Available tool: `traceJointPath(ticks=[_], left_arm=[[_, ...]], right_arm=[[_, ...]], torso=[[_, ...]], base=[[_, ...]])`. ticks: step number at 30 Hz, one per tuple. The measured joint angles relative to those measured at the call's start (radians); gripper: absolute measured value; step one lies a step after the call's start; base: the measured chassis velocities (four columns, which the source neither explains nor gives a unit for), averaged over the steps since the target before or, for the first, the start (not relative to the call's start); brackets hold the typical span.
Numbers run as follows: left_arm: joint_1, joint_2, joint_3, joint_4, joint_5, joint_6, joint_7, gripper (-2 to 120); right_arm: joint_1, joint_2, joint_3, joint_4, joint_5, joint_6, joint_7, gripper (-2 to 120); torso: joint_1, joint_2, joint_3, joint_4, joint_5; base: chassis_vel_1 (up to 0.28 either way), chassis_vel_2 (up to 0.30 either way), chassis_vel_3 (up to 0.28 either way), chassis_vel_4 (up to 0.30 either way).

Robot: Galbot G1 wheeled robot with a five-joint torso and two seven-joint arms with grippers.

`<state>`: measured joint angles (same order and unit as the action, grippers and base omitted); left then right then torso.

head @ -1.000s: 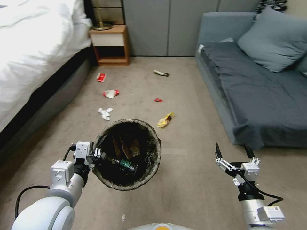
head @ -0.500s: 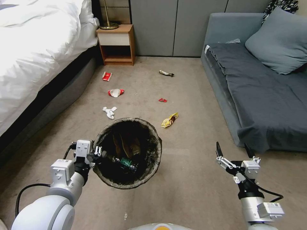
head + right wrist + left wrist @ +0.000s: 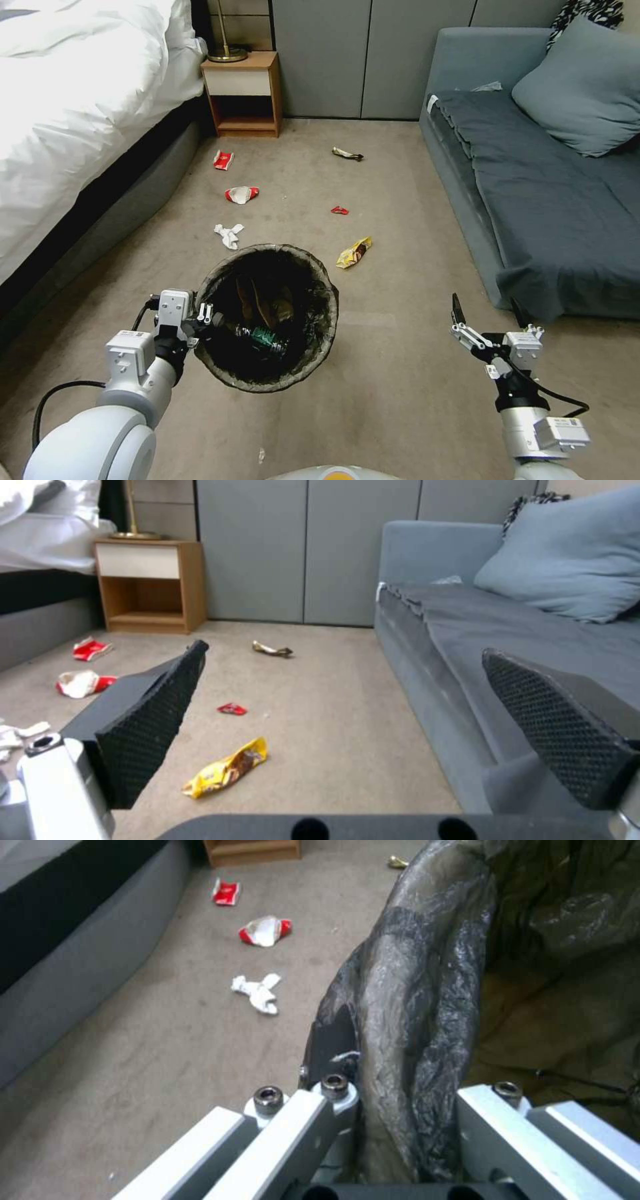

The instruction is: Pick up the trash bin, then pick up the garbage from the floor and place it into the trash bin.

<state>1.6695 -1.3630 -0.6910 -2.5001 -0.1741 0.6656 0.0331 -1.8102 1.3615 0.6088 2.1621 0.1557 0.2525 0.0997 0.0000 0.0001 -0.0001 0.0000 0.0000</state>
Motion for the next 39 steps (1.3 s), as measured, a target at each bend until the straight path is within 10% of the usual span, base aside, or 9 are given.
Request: traceJointPath(ticks=[39], left_arm=[[-0.003,0.001,0.004,0.000,0.000,-0.001,-0.001,1]], right_arm=[[-0.007,0.000,-0.014,-0.015,-0.037,-0.020,0.018,100]], torso=[[0.000,0.000,0.000,0.0000,0.0001]], base=[[-0.104,0.108,0.108,-0.110]])
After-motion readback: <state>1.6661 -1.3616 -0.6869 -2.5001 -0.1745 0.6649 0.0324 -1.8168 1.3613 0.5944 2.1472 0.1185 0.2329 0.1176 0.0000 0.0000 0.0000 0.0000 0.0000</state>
